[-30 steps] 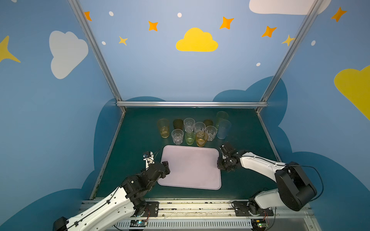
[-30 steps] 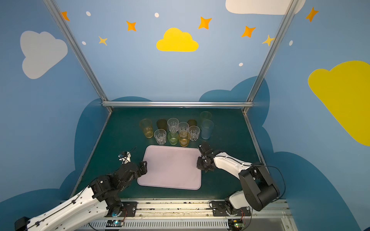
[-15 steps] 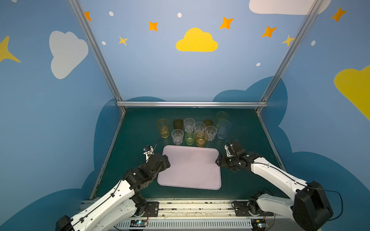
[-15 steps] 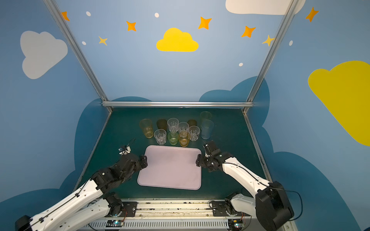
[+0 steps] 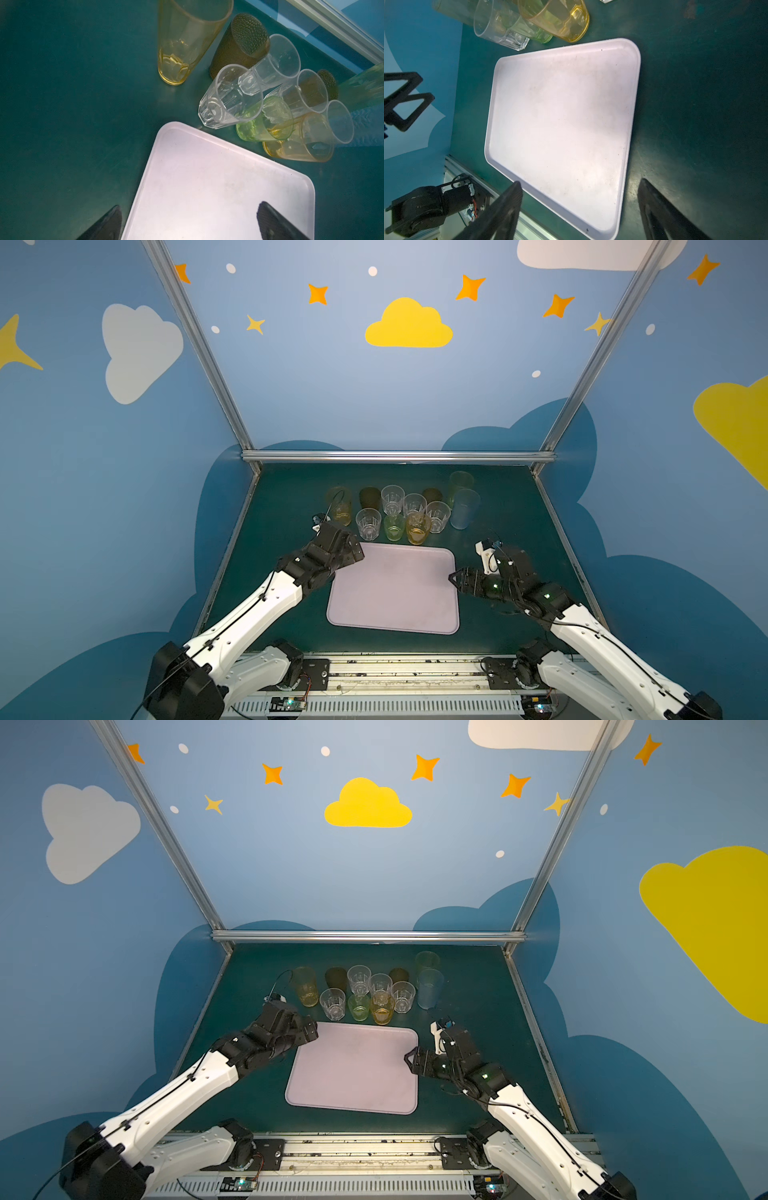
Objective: Place the glasses into the tray
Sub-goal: 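Reach the left gripper over the clear faceted glass nearest the tray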
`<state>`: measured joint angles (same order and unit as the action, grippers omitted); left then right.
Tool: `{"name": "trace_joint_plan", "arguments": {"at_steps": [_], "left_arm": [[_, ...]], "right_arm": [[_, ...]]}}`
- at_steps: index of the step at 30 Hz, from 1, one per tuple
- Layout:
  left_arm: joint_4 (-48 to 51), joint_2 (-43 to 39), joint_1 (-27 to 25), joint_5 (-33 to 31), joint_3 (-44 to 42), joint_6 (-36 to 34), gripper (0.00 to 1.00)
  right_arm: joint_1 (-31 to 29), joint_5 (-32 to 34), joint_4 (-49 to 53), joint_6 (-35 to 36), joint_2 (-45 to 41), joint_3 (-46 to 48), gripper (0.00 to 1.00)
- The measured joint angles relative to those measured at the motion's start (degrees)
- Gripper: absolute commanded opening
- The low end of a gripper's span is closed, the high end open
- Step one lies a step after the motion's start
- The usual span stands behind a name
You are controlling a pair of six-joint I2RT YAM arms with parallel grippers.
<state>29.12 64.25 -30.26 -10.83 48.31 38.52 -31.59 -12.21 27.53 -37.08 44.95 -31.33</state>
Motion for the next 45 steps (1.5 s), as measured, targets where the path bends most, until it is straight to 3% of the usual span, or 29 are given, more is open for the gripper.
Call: {"name": "trace_joint_plan", "arguments": {"at_steps": [9,13,21,23,26,30,33,45], "left_arm": [[-2.08,6.71,2.25,2.64,3.89,-3.43,1.00],[-2.60,9.55,2.54,2.78,5.90,-4.59,0.95],[-3.82,13.70,3.02,2.62,8.41,-5.53,0.60],[-3.89,14.60,3.10,2.58,9.27,-5.51,0.59],[-3.80,16.76,3.17,2.51,11.69,-5.53,0.43],[-3.41,20.31,3.32,2.40,15.21,-5.53,0.46],[-2.89,23.12,3.63,2.62,17.42,-5.35,0.39],[0.94,32.11,5.90,3.89,23.43,-5.42,0.36]], "right_arm": [[0.00,-1.44,-0.76,-0.20,-3.54,2.56,0.86],[0.00,-2.03,-0.76,-0.17,-3.91,2.69,0.86],[0.00,-2.25,-0.72,-0.07,-6.12,3.23,0.86],[0.00,-2.27,-0.70,-0.02,-6.56,3.30,0.86],[0.00,-2.29,-0.72,0.02,-7.32,3.50,0.86],[0.00,-2.27,-0.68,0.02,-8.37,3.89,0.86],[0.00,-2.23,-0.66,0.02,-9.09,4.26,0.86],[0.00,-1.73,0.28,0.00,-10.75,4.68,0.86]]}}
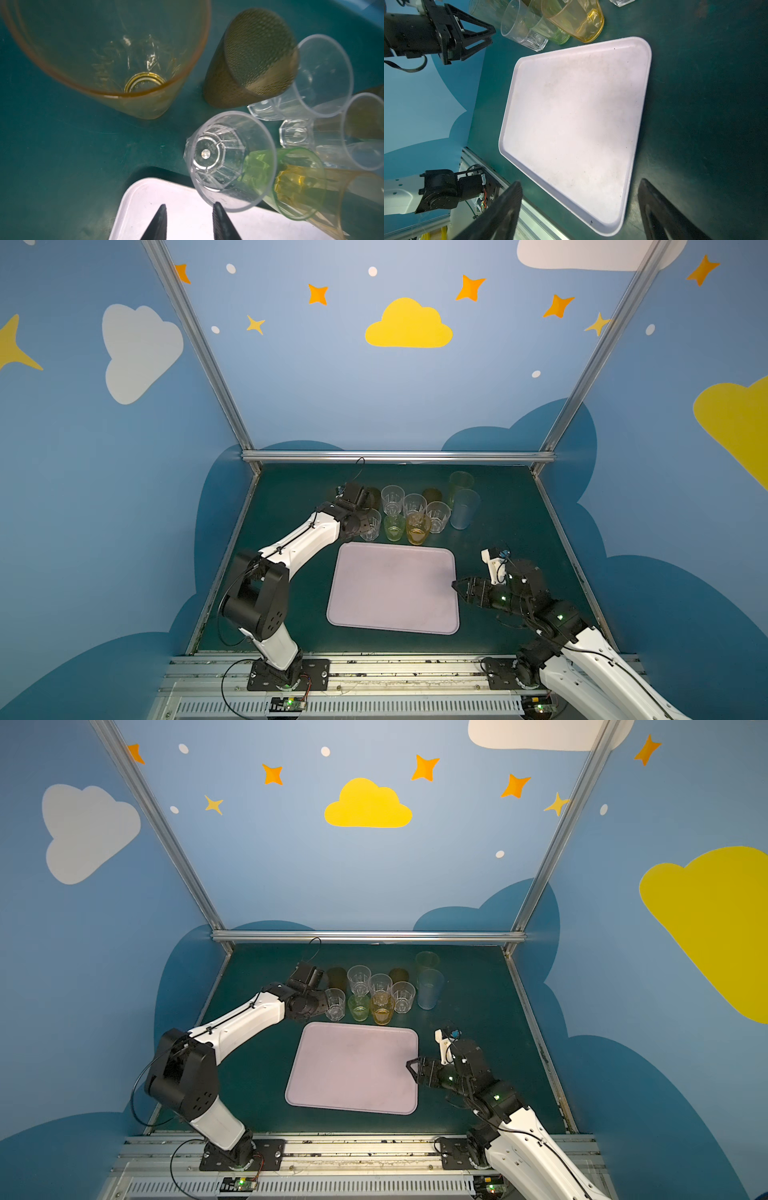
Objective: Place the glasses into the tray
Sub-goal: 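Reach the left gripper over the clear faceted glass nearest the tray, then lower the left gripper into the clear glass and close on its rim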
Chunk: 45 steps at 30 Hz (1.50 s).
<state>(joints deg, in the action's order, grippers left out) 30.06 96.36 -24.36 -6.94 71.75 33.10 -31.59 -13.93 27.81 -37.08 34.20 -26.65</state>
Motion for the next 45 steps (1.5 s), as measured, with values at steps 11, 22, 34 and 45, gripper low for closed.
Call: {"name": "trace_joint_plan", "arguments": {"at_steps": [11,22,34,45], "left_arm": [[1.05,2.99,0.87,0.26,1.99,-0.31,0.32],[1.53,5.51,1.25,0.72,4.26,-1.03,0.28],[2.97,7.82,1.29,1.51,7.08,-1.84,0.13],[3.69,7.82,1.38,1.20,7.10,-2.67,0.06]], "right_arm": [[0.00,1.11,0.46,-0.02,-0.81,0.55,0.86],[0.00,2.01,0.57,-0.13,-0.83,0.63,0.86],[0.02,2.54,1.20,-0.17,-2.05,0.66,0.86],[0.13,2.54,1.55,-0.17,-2.69,0.74,0.87]]}}
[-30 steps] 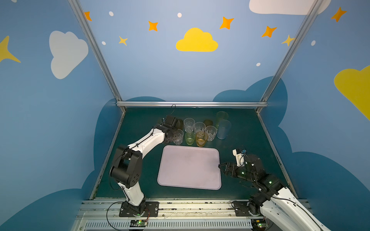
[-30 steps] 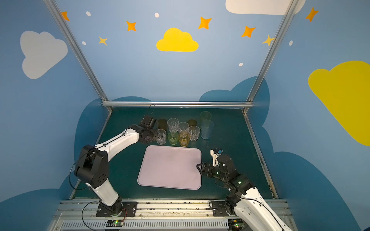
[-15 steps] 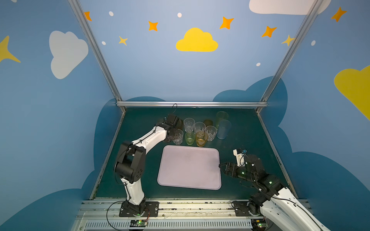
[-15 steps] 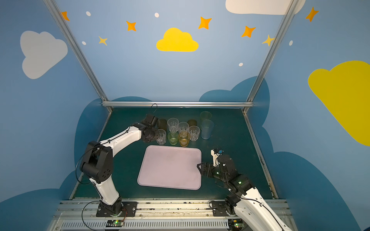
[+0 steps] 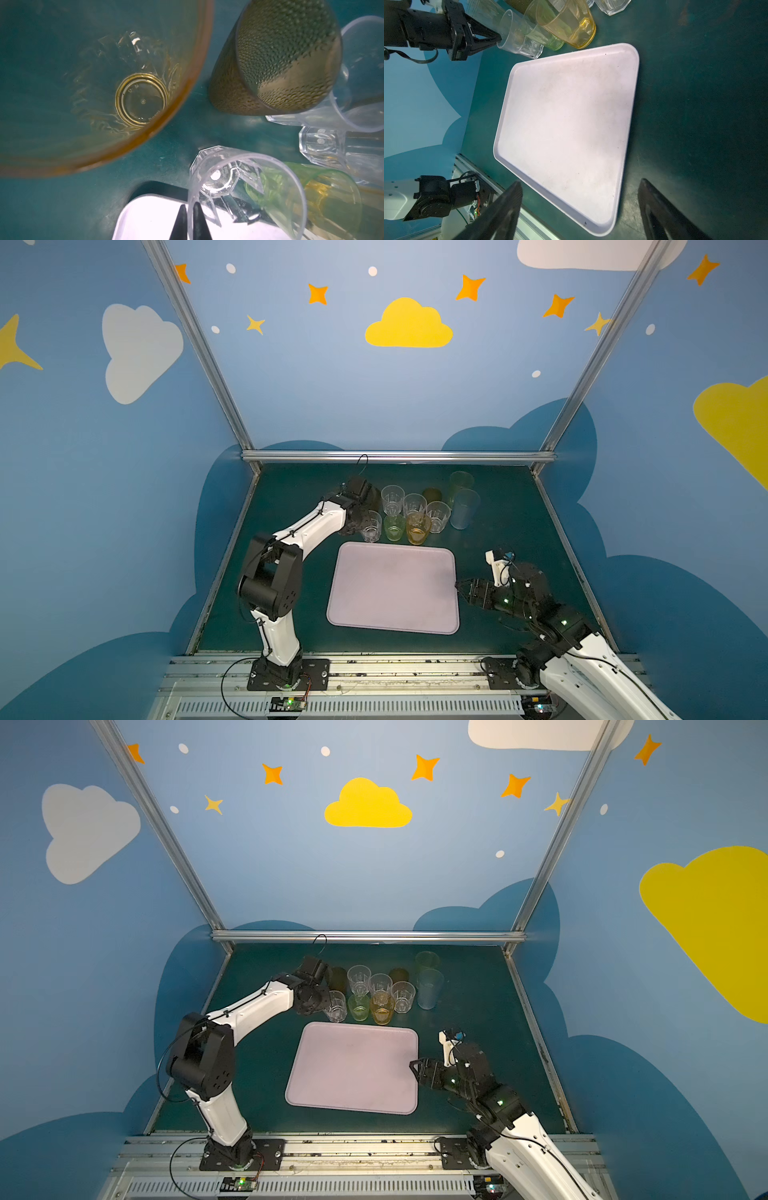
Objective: Place the glasses into the tray
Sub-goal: 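Lower the left gripper into the clear glass and close on its rim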
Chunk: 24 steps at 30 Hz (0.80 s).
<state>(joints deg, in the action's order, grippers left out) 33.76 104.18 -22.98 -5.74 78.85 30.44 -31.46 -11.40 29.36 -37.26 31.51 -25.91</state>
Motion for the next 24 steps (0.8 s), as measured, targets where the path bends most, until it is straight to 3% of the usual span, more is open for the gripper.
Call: {"name": "trace_joint_plan", "arguments": {"at_steps": [15,24], "left_arm": [[1.22,-0.33,0.00,-0.11,0.31,-0.26,0.04],[2.91,-4.90,0.00,-0.42,-0.24,-1.09,0.04]], "right_arm": [[0.13,-0.04,0.48,-0.17,-0.42,0.15,0.86],[0.13,-0.50,0.26,-0.72,-0.44,0.28,0.86]]}}
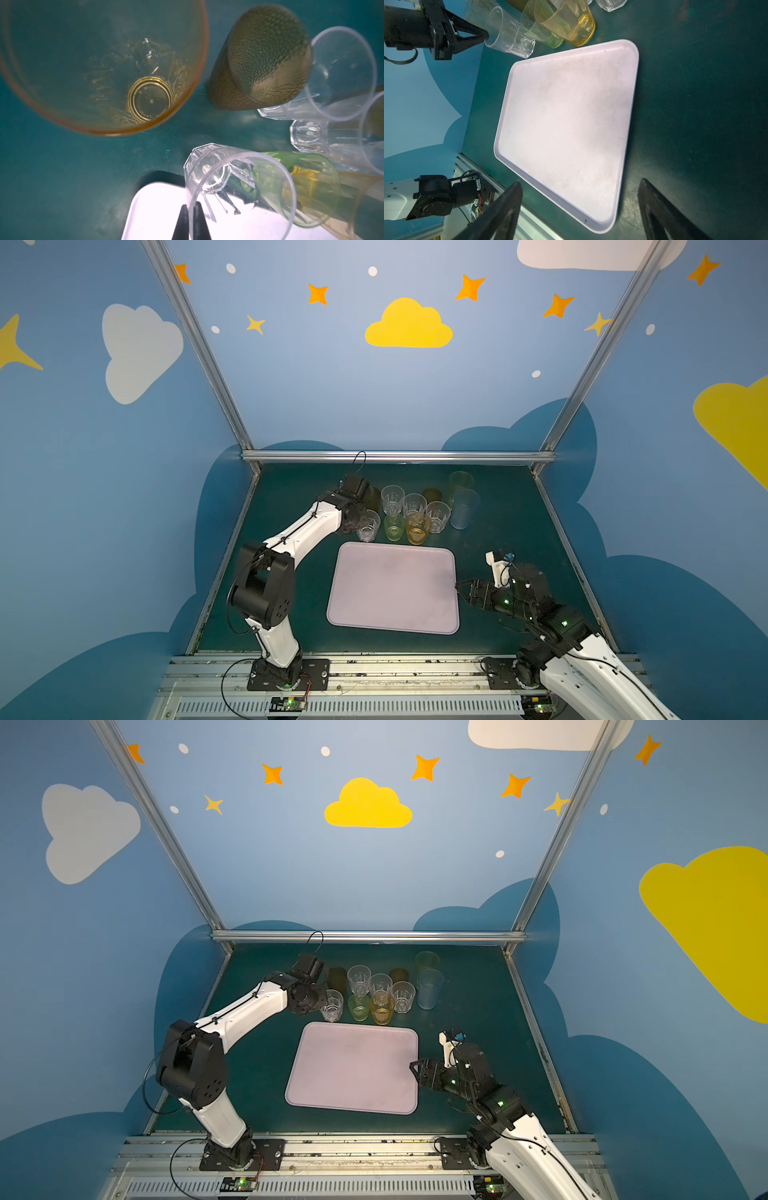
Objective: Place the glasses into the tray
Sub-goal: 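Lower the left gripper into the clear glass and close on its rim, then carry the clear glass onto the tray corner with the left gripper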
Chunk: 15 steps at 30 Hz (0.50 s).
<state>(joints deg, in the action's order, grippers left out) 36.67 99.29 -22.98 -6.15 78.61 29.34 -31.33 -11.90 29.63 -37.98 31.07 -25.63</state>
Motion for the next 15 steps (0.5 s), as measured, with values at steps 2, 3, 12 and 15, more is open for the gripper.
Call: {"name": "trace_joint_plan", "arguments": {"at_steps": [2,3,12,15], "left_arm": [[0.20,-1.09,0.00,-0.09,-0.20,-0.04,0.04],[0.37,-1.60,0.00,-0.15,-0.22,-0.04,0.04],[0.72,-7.34,-0.02,0.07,-4.48,-0.17,0.04],[1.25,-10.56,-0.11,0.33,-6.38,-0.17,0.04]], "right_arm": [[0.00,-0.17,-0.31,-0.44,0.00,0.11,0.86],[0.00,-0.28,-0.42,-0.61,0.00,0.15,0.86],[0.02,-1.51,-2.23,-1.36,-0.13,0.79,0.86],[0.02,-2.03,-2.84,-1.77,0.04,0.79,0.87]]}}
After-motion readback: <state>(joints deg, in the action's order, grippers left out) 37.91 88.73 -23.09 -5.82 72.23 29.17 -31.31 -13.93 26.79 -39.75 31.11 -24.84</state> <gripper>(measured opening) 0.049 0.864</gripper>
